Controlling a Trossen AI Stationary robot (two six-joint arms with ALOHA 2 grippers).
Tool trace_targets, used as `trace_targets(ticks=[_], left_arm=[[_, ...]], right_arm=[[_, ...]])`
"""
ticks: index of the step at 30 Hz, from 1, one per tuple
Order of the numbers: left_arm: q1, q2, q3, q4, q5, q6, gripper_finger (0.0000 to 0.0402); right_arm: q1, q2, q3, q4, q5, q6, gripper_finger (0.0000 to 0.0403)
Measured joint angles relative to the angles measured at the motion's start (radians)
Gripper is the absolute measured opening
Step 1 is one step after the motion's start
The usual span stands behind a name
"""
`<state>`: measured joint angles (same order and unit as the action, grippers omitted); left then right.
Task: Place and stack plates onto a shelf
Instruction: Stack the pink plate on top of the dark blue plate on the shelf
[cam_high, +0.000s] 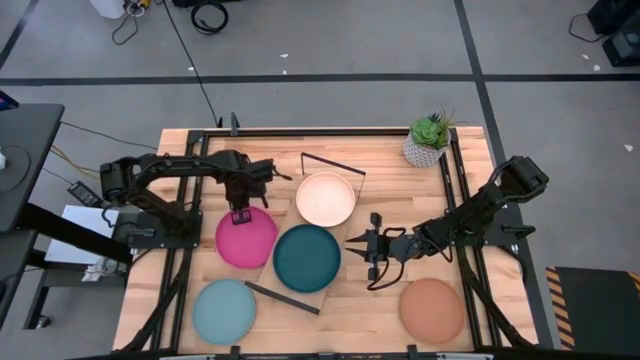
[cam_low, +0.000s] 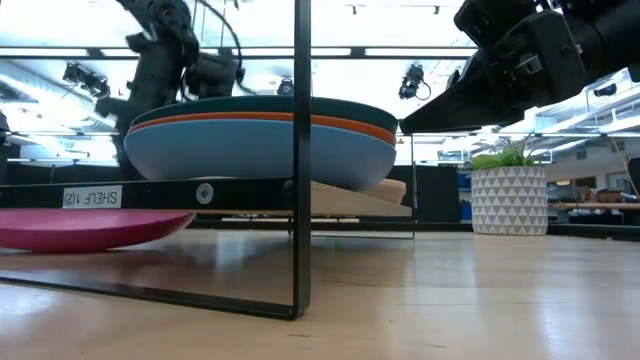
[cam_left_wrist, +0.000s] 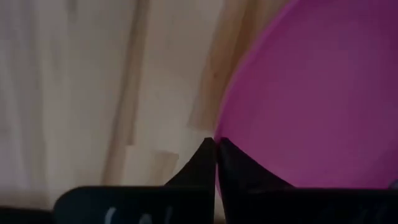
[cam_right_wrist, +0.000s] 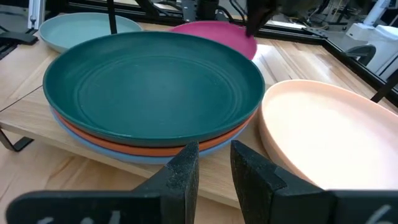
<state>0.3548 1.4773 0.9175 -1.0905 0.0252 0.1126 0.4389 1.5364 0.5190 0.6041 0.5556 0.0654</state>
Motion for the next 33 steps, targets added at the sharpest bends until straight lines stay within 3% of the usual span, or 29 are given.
trace_targets(ticks=[7, 17, 23, 28, 33], left_arm=[[0.008, 0.000, 0.181, -0.173, -0.048, 0.018, 0.0006], [0.008, 0.000, 0.314, -0.318, -0.104, 0.061, 0.0006], [0.032, 0.000, 0.482, -0.433, -0.129, 0.056, 0.0006], [0.022, -0.001, 0.582, -0.418, 0.011, 0.022, 0.0006], [-0.064, 0.014, 0.582, -0.254, 0.091, -0.129, 0.0006]], right_arm=[[0.000, 0.000, 0.000, 0.000, 0.000, 0.002, 0.0098], [0.000, 0.000, 0.000, -0.016, 0.000, 0.014, 0.0098], [0.000, 0.000, 0.000, -0.015, 0.000, 0.014, 0.0098], [0.000, 0.000, 0.000, -0.015, 0.000, 0.014, 0.0098], [0.000, 0.000, 0.000, -0.015, 0.000, 0.014, 0.0098]])
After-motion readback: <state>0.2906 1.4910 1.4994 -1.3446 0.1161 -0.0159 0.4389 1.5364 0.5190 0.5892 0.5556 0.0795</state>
